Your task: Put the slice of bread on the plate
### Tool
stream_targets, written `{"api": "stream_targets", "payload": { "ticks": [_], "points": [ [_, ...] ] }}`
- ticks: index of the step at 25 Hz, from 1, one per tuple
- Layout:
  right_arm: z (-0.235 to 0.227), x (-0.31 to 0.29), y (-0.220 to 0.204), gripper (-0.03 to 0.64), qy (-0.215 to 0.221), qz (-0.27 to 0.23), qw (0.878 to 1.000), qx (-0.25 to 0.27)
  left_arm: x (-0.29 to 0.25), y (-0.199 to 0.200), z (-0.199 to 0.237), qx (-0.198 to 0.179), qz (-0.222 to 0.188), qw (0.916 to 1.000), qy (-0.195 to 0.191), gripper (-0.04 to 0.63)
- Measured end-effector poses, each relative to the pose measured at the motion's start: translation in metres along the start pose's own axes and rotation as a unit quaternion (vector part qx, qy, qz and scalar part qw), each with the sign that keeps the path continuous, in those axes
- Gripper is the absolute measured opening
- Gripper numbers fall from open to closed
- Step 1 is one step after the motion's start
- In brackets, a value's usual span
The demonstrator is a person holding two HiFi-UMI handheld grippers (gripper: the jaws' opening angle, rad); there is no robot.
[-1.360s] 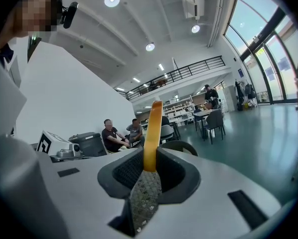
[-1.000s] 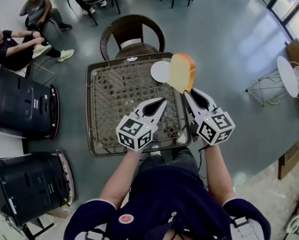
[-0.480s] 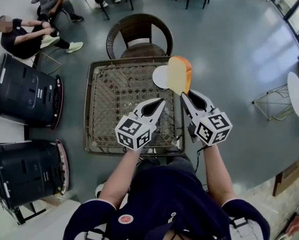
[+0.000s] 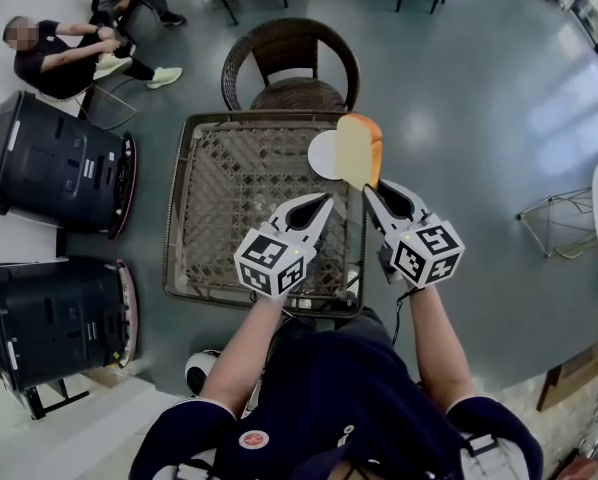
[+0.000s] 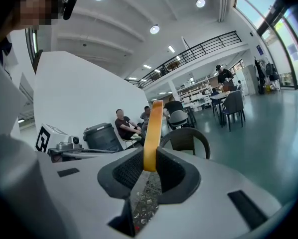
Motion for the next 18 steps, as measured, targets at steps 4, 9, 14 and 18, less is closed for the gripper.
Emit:
{"api": "stream_targets", "payload": {
  "ticks": [4,9,14,18],
  "points": [
    [-0.014,-0.011,-0.003,0.08,0.006,0.015,1.0,-0.004,-0.008,-0.004,0.004,0.0,0.007,0.9999,0.011,0.006],
    [-0.035,-0.033,-0.015,0.08,0.011,0.043,0.999,-0.018,-0.016,-0.016,0.012,0.007,0.02,0.9994,0.026,0.006],
    [-0.057,-0.061,-0.031,0.08,0.007,0.077,0.997,-0.029,-0.027,-0.028,0.025,0.01,0.035,0.9987,0.035,0.006],
    [-0.072,-0.082,-0.047,0.081,0.008,0.101,0.994,-0.045,-0.034,-0.039,0.034,0.016,0.044,0.9979,0.045,0.006]
  ]
}}
Point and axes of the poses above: the fingertips, and each gripper's own axes: x backward along the fingers, z to its left, y out of its top, the point moved 8 cm from there along x, backward along the fingers, and after that the axes turned 9 degrees about -x, right-handed, at the moved point
